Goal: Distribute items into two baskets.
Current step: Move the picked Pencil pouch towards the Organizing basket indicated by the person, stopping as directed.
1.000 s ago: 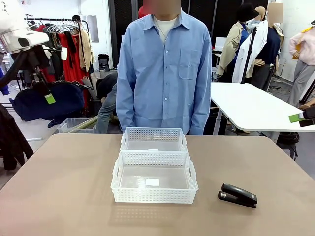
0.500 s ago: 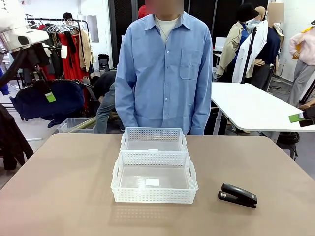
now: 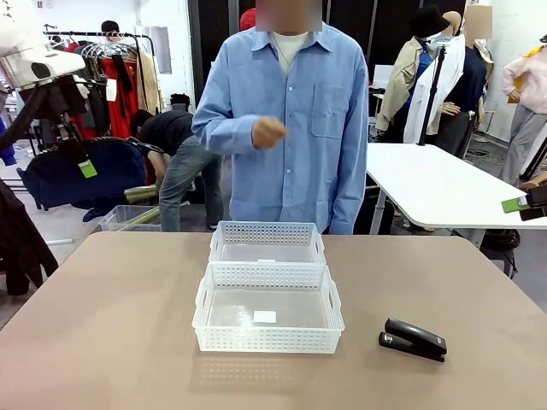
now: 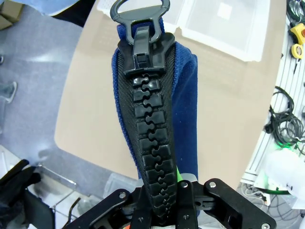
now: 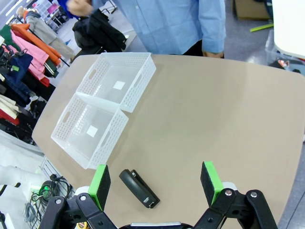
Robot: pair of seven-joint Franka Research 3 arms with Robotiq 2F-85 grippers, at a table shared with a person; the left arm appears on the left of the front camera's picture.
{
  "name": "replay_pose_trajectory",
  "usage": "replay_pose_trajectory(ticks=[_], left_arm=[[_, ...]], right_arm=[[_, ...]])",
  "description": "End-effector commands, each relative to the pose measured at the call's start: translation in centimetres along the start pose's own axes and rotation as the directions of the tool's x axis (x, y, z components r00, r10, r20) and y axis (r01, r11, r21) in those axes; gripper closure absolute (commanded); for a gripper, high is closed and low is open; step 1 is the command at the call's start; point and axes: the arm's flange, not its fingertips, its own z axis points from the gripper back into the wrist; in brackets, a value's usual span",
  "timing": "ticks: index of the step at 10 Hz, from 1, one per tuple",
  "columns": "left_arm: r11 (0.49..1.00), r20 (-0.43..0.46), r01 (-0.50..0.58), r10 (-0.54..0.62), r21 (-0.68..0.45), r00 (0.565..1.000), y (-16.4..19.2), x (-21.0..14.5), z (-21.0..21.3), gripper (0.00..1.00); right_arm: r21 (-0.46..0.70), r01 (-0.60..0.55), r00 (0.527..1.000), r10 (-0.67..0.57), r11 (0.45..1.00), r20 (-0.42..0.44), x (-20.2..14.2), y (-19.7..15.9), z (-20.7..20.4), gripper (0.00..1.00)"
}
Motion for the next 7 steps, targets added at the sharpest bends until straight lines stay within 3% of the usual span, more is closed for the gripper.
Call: replay_pose_trajectory(ticks=[1,7], left_arm=[[1.0,0.0,-0.001,0.001,0.008,1.0,0.2,-0.05,0.31,1.0],[1.0,0.0,-0.001,0.001,0.008,1.0,0.2,-0.05,0.31,1.0]], right_arm=[[0.021,-0.003,1.0,0.002,1.0,0.03,0.11,-0.1,-0.14,0.0],[0.021,-0.003,1.0,0.002,1.0,0.03,0.11,-0.1,-0.14,0.0]])
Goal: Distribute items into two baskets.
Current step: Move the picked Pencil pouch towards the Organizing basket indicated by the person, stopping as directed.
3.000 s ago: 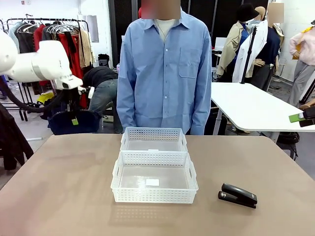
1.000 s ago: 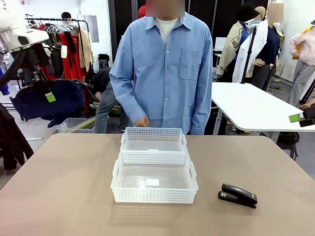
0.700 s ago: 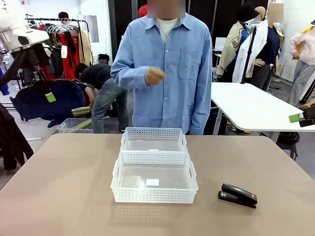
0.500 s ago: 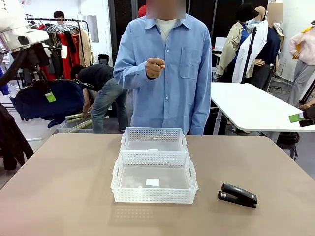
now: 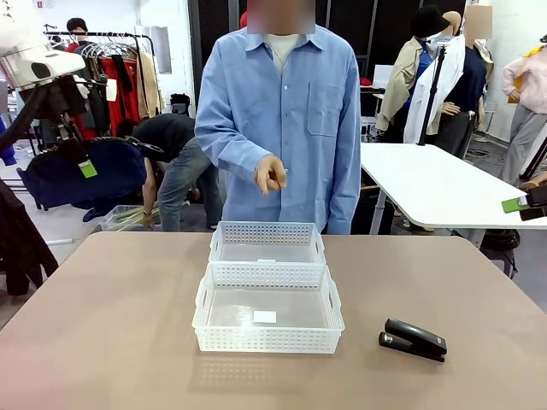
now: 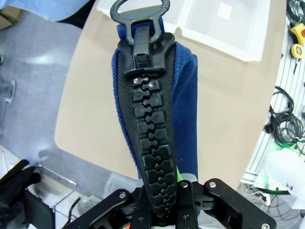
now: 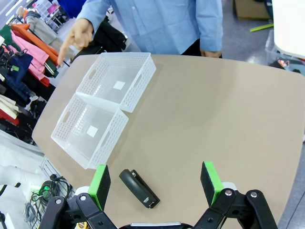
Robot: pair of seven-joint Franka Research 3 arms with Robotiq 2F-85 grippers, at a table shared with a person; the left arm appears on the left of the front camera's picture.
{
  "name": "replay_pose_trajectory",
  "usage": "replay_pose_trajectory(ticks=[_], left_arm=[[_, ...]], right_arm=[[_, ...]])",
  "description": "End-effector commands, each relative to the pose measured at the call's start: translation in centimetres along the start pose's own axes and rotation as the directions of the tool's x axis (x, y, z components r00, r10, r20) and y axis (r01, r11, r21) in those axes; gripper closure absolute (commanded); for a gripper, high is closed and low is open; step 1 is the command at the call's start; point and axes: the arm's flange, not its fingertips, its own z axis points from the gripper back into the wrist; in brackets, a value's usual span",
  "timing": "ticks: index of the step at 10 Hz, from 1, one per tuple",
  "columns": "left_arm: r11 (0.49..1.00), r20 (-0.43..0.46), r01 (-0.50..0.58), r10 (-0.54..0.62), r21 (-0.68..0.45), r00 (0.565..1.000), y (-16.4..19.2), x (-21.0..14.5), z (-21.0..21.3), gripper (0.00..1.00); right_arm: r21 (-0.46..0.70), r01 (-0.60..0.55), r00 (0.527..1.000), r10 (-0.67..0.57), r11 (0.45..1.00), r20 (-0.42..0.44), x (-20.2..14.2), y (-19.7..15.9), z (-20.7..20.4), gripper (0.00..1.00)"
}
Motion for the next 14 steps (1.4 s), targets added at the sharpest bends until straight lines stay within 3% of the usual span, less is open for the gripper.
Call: replay_pose_trajectory(ticks=[1,14], left_arm=[[1.0,0.0,-0.001,0.001,0.008,1.0,0.2,-0.06,0.31,1.0],[1.0,0.0,-0.001,0.001,0.008,1.0,0.2,-0.06,0.31,1.0]], right_arm=[[0.021,-0.003,1.0,0.002,1.0,0.03,0.11,-0.11,-0.14,0.0],[0.021,-0.003,1.0,0.002,1.0,0.03,0.11,-0.11,-0.14,0.0]])
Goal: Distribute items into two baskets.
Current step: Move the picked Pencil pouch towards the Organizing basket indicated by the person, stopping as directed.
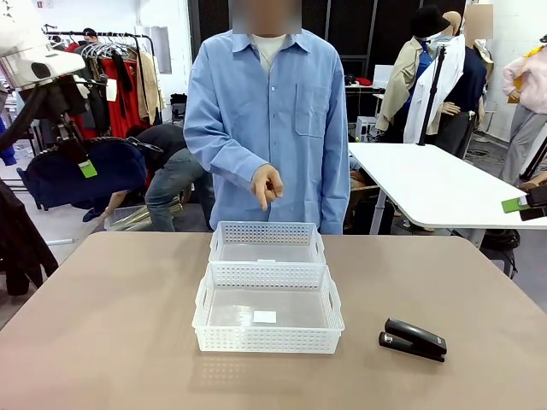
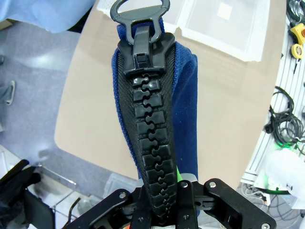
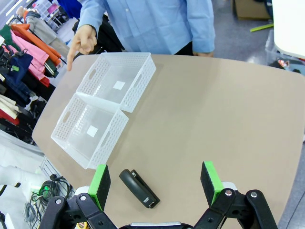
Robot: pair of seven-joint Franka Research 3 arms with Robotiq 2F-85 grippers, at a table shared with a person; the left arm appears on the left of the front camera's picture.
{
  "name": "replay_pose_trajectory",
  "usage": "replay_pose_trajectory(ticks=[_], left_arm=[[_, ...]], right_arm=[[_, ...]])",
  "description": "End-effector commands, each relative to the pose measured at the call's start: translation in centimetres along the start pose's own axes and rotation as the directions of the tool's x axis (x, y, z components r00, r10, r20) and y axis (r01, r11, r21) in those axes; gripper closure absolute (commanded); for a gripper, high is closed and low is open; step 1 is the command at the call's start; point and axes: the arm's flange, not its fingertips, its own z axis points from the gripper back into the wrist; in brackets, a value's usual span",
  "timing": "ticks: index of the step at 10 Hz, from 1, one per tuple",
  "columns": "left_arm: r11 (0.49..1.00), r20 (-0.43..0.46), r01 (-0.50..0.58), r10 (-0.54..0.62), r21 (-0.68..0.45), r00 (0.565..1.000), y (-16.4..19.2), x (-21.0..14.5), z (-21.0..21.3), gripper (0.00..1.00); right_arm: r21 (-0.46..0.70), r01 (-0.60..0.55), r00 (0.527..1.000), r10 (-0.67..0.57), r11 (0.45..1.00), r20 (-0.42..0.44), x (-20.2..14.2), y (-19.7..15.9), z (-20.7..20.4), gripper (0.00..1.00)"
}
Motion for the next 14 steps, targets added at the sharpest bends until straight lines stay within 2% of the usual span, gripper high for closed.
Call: replay_pose_trajectory(ticks=[1,4,6,8,11,14], left_arm=[[1.0,0.0,-0.001,0.001,0.008,1.0,0.2,-0.1,0.3,1.0],[1.0,0.0,0.0,0.0,0.0,1.0,0.0,0.0,0.0,1.0],[0.999,0.001,0.038,-0.038,0.003,0.999,1.5,1.2,-0.5,1.0],[0.998,-0.04,0.066,-0.065,0.015,0.997,3.0,2.5,-1.2,1.0],[0.993,-0.081,0.112,-0.114,-0.034,0.99,4.7,4.2,-2.8,1.0],[0.971,-0.115,0.209,-0.223,-0.118,0.968,6.2,7.6,-5.5,1.0]], right_arm=[[0.021,-0.003,1.0,0.002,1.0,0.03,0.1,-0.1,-0.1,0.0],[0.021,-0.003,1.0,0.002,1.0,0.03,0.1,-0.1,-0.1,0.0],[0.021,-0.003,1.0,0.002,1.0,0.03,0.1,-0.1,-0.1,0.0],[0.021,-0.003,1.0,0.002,1.0,0.03,0.1,-0.1,-0.1,0.0],[0.021,-0.003,1.0,0.002,1.0,0.03,0.1,-0.1,-0.1,0.0],[0.021,-0.003,1.0,0.002,1.0,0.03,0.1,-0.1,-0.1,0.0]])
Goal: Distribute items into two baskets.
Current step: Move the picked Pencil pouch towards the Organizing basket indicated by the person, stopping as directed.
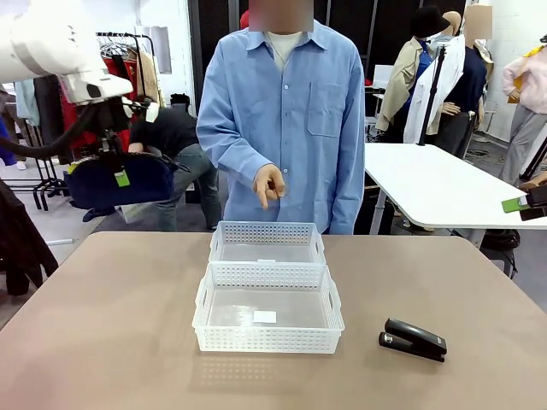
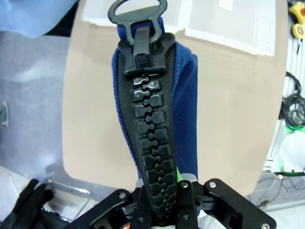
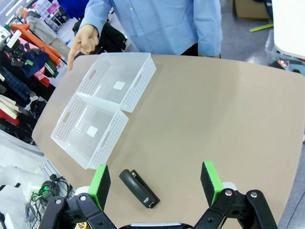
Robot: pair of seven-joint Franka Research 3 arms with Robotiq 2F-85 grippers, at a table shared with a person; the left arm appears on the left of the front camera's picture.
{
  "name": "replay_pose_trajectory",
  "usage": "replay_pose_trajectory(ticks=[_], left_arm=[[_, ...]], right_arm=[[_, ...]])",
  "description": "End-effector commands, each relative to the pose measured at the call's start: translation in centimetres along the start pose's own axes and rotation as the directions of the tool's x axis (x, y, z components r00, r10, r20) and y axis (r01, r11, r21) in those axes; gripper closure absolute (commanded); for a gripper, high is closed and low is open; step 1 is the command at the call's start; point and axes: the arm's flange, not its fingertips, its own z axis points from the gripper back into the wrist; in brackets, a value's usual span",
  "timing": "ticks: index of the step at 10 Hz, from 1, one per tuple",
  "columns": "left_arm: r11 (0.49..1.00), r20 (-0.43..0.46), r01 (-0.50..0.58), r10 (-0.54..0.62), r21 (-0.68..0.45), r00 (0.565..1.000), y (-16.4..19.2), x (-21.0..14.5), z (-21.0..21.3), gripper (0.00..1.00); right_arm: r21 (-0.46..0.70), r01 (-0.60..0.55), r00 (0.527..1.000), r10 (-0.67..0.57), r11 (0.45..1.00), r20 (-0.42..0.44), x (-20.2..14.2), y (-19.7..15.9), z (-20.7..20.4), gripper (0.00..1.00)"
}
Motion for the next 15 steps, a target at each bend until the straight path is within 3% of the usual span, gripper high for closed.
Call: replay_pose_trajectory(ticks=[1,8,15], left_arm=[[0.997,-0.043,0.07,-0.071,-0.034,0.997,1.8,1.6,0.0,1.0],[0.988,-0.075,0.143,-0.148,-0.067,0.986,5.8,6.9,-5.0,1.0],[0.963,-0.05,0.235,-0.243,-0.133,0.969,6.8,10.5,-9.4,1.0]], right_arm=[[0.021,-0.003,1.0,0.002,1.0,0.03,0.1,-0.1,-0.2,0.0],[0.021,-0.003,1.0,0.002,1.0,0.03,0.1,-0.1,-0.2,0.0],[0.021,-0.003,1.0,0.002,1.0,0.03,0.1,-0.1,-0.2,0.0]])
